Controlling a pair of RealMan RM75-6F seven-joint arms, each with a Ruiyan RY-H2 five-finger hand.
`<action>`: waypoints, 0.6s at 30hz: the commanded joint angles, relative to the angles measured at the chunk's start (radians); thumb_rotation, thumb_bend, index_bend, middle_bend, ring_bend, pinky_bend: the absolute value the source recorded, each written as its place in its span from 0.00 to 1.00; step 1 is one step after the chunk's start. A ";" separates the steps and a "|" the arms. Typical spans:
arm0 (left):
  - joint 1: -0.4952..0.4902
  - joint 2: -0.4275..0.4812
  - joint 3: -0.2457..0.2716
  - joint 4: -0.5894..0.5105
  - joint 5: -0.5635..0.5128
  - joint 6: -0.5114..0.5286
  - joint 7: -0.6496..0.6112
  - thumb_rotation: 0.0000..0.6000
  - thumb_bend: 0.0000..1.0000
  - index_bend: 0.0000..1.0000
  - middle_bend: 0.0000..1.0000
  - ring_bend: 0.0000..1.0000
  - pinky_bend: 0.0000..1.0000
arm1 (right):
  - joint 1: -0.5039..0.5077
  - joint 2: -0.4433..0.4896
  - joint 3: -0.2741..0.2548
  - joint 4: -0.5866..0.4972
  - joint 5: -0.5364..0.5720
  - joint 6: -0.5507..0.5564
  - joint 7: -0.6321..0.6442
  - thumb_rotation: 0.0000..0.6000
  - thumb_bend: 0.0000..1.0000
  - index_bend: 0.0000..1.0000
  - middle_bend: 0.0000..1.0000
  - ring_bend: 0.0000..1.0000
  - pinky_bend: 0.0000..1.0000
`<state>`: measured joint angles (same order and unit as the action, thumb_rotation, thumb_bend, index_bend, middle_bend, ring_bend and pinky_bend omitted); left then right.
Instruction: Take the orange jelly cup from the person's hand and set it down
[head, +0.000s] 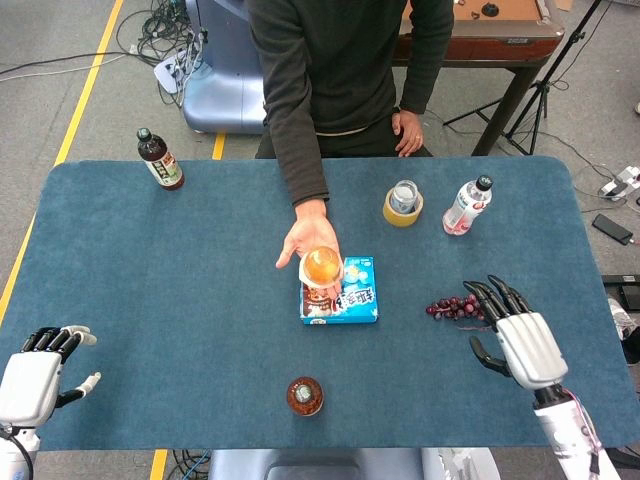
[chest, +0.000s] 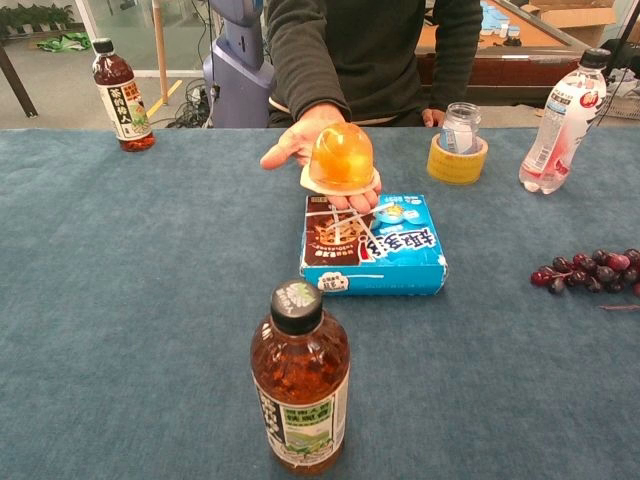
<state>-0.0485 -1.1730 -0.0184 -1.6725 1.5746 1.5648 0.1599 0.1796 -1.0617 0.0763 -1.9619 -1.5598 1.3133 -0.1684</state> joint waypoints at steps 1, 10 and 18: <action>0.004 0.001 0.000 0.001 0.000 0.006 -0.004 1.00 0.17 0.41 0.34 0.29 0.20 | 0.096 -0.022 0.062 -0.017 0.091 -0.112 -0.027 1.00 0.39 0.08 0.14 0.00 0.16; 0.012 0.011 0.000 -0.001 -0.002 0.016 -0.014 1.00 0.17 0.41 0.34 0.29 0.20 | 0.286 -0.102 0.166 0.001 0.265 -0.287 -0.094 1.00 0.35 0.08 0.15 0.00 0.16; 0.013 0.011 0.000 -0.005 0.002 0.016 -0.016 1.00 0.17 0.42 0.34 0.29 0.20 | 0.434 -0.180 0.226 0.056 0.425 -0.376 -0.164 1.00 0.24 0.08 0.17 0.00 0.19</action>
<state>-0.0358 -1.1620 -0.0180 -1.6772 1.5759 1.5810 0.1444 0.5854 -1.2176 0.2852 -1.9253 -1.1648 0.9585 -0.3141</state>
